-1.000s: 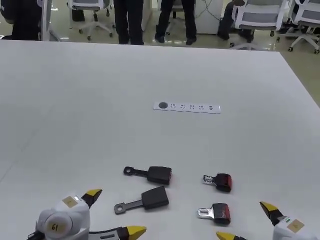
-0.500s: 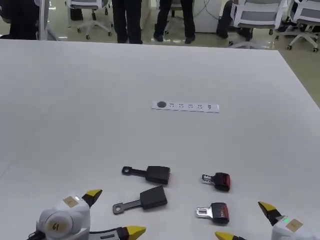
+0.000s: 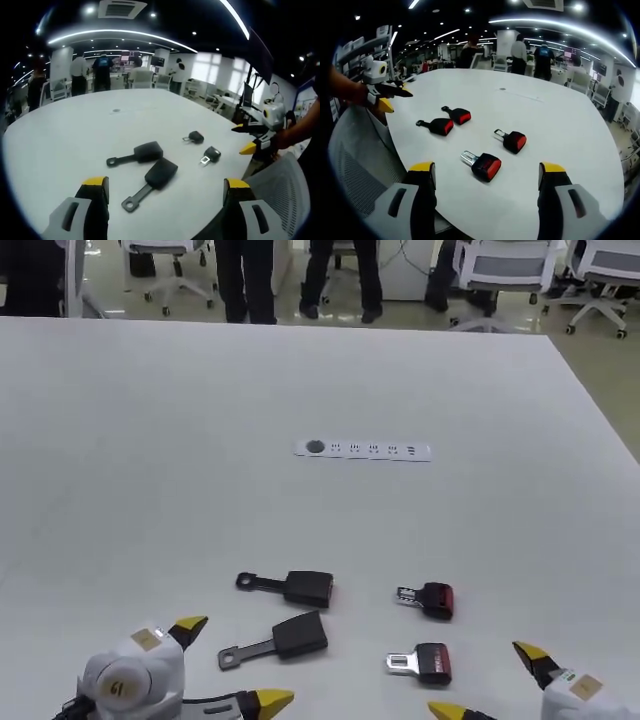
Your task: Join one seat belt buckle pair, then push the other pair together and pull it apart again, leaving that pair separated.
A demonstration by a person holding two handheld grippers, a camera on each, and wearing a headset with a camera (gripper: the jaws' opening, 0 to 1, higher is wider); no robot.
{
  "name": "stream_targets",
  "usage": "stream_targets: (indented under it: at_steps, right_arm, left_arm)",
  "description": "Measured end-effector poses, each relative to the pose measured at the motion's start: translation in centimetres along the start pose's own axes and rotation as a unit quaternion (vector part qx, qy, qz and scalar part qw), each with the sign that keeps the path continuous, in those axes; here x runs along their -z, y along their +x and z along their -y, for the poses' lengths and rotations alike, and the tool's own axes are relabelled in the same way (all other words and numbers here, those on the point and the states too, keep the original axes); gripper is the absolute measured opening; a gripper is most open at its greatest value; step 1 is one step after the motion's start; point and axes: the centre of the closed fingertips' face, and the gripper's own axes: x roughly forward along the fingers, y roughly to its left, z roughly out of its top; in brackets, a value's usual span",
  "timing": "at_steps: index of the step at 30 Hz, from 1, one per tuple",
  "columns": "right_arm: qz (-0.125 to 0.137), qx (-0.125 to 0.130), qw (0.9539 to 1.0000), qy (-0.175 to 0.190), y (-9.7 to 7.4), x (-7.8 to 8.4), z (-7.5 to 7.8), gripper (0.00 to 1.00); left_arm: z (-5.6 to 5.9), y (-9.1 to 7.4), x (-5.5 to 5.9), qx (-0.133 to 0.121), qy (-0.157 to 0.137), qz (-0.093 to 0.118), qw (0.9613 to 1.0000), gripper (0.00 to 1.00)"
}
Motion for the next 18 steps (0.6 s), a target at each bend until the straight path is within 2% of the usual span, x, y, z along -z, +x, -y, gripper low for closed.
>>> stream_targets:
  at_steps: [4,6,18]
  right_arm:
    - [-0.003,-0.002,1.0000,-0.001,0.3,0.3,0.5,0.84]
    - [-0.005,-0.005,1.0000,-0.001,0.4,0.4,0.4,0.84]
    - [-0.011,-0.018,0.9998,-0.005,1.1,0.4,0.3,0.82]
  left_arm:
    - [-0.1,0.2,0.0,0.002,0.001,-0.002,1.0000,0.96]
    - [-0.5,0.5,0.2,0.002,0.002,-0.003,1.0000,0.96]
    - [-0.4,1.6,0.1,0.009,0.002,-0.012,0.9999,0.95]
